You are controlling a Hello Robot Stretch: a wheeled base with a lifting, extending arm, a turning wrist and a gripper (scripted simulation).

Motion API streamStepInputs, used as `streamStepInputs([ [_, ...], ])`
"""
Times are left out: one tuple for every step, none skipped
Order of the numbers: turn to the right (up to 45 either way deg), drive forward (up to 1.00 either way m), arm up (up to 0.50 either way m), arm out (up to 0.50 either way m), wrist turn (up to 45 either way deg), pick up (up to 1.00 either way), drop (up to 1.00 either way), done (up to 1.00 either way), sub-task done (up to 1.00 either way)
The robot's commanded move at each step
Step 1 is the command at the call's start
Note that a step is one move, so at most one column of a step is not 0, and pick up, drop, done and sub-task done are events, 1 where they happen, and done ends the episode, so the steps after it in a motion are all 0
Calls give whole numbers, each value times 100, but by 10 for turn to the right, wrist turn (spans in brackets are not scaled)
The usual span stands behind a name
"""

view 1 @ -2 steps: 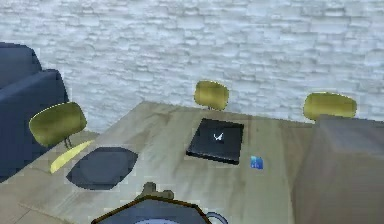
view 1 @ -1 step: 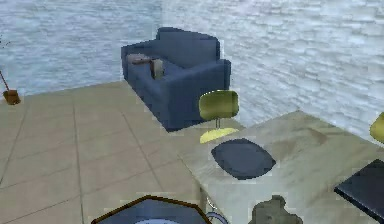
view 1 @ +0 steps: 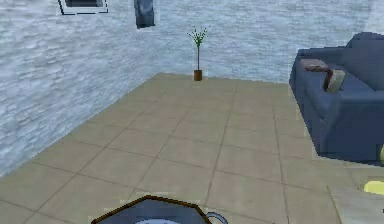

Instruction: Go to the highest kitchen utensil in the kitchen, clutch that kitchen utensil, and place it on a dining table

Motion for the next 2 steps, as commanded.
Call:
streamStepInputs([
  [-360, 0, 0, 0, 0, 0, 0, 0, 0],
  [450, 0, 0, 0, 0, 0, 0, 0, 0],
])
